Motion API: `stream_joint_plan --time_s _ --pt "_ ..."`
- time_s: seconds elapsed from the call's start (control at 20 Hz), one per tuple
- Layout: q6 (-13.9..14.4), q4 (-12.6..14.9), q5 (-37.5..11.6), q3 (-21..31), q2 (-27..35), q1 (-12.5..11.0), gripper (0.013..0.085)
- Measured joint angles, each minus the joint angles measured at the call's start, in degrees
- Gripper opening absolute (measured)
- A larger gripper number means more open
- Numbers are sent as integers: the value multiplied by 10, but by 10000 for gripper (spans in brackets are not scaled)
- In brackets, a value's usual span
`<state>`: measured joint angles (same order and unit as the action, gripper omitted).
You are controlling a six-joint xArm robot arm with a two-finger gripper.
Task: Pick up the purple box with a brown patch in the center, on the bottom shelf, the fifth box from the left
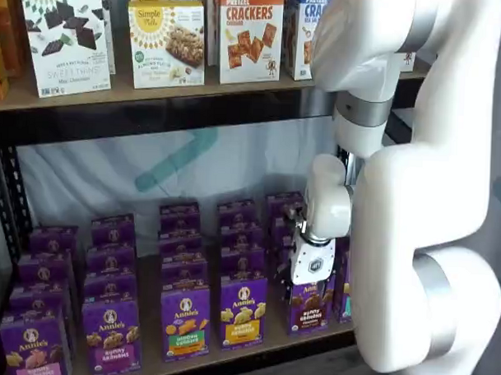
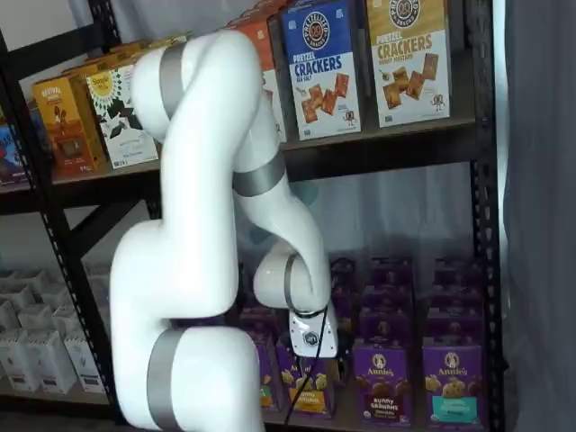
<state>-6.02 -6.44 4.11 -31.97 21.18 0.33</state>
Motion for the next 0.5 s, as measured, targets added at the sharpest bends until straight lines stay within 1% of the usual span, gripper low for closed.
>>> stream_joint_plan --time_s 0.05,0.15,0.2,0.3,0.35,0.5 --pt "6 6 -1 -9 10 0 850" --pt "-24 -33 -7 -27 30 10 850" --pt "-17 -24 -9 -38 41 8 850" --pt "7 7 -7 -63 62 0 850" --pt "12 15 -4 -76 72 -4 850" --pt "4 14 8 -106 93 -11 850"
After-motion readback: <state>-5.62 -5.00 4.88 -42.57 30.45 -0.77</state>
